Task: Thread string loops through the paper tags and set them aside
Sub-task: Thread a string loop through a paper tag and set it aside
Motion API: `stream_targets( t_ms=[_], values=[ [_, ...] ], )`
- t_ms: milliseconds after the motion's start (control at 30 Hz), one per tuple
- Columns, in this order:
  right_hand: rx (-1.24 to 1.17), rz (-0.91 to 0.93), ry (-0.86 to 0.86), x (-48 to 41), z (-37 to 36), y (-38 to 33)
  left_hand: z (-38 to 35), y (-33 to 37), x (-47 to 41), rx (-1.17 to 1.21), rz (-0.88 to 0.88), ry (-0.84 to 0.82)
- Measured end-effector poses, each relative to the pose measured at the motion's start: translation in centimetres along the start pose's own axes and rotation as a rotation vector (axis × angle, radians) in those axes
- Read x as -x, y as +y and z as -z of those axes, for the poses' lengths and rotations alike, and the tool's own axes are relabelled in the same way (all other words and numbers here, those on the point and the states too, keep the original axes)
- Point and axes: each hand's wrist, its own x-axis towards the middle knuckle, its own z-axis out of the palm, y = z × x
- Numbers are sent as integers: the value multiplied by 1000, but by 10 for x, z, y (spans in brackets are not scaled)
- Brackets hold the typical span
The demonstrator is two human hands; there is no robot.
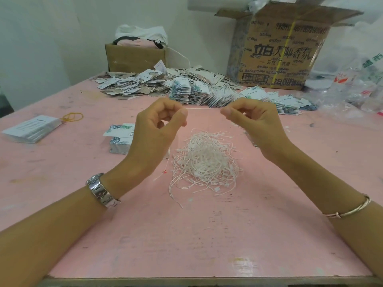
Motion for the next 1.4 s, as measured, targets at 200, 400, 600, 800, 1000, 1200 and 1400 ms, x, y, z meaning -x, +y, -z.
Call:
stream_targets(
  t_ms=[200,400,600,800,1000,1200,1400],
  values=[
    [-257,-167,211,-7,5,-1,-3,-5,0,-49,69,-93],
    [-588,-326,431,-12,13,-4,-5,-3,8,-168,35,-255],
    [-843,-436,252,-11,10,-2,-6,-9,13,-337,2,-414],
    [-604,-422,-76,-4,-3,-4,-8,-8,16,-456,-97,-391],
    [-291,-437,-420,5,-13,-9,-5,-3,9,-441,-239,-204],
    [-241,-435,-503,5,-11,-9,-5,-2,8,-366,-312,-250],
    [-235,-435,-554,5,-10,-8,-4,-2,7,-337,-336,-274]
  ],
)
